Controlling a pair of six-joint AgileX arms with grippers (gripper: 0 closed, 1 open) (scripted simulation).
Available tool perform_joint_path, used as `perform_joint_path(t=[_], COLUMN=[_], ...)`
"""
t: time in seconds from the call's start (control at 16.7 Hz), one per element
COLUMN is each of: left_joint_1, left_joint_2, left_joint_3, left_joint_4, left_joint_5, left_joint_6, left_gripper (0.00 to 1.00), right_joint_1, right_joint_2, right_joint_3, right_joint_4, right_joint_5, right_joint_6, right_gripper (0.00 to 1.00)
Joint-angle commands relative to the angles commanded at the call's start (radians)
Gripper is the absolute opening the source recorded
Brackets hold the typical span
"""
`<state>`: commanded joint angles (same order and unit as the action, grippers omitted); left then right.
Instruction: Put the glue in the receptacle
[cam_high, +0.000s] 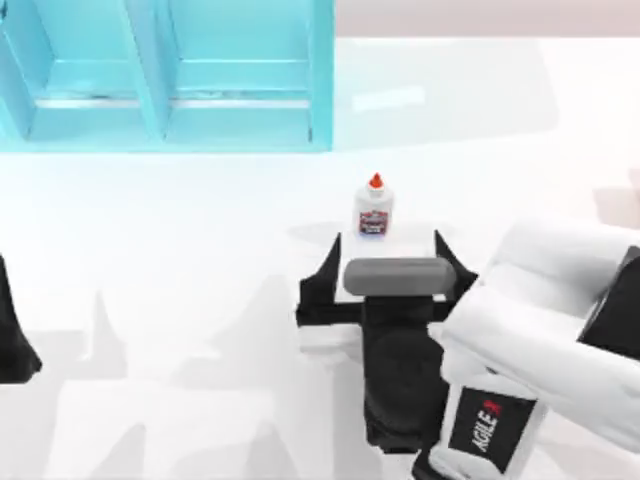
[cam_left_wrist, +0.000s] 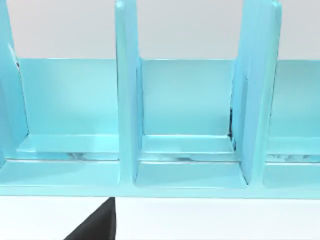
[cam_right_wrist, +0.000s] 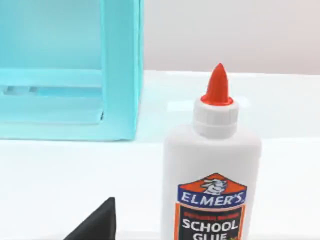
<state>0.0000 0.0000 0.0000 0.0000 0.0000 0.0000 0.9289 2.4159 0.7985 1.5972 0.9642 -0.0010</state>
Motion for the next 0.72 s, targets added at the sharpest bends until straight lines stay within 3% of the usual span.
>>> perform_joint_path(t=[0.24, 0.72], left_joint_1=[0.0, 0.0], left_joint_2=[0.0, 0.0], left_joint_3=[0.0, 0.0], left_joint_4=[0.0, 0.0], left_joint_5=[0.0, 0.0], left_joint_6=[0.0, 0.0], left_gripper=[1.0, 1.0], right_joint_1=[0.046, 0.02], right_joint_2=[0.121, 0.13], right_joint_3=[0.041, 0.074], right_joint_4=[0.082, 0.058], right_joint_5=[0.05, 0.025], right_joint_6=[0.003, 0.003], right_gripper=[1.0, 1.0])
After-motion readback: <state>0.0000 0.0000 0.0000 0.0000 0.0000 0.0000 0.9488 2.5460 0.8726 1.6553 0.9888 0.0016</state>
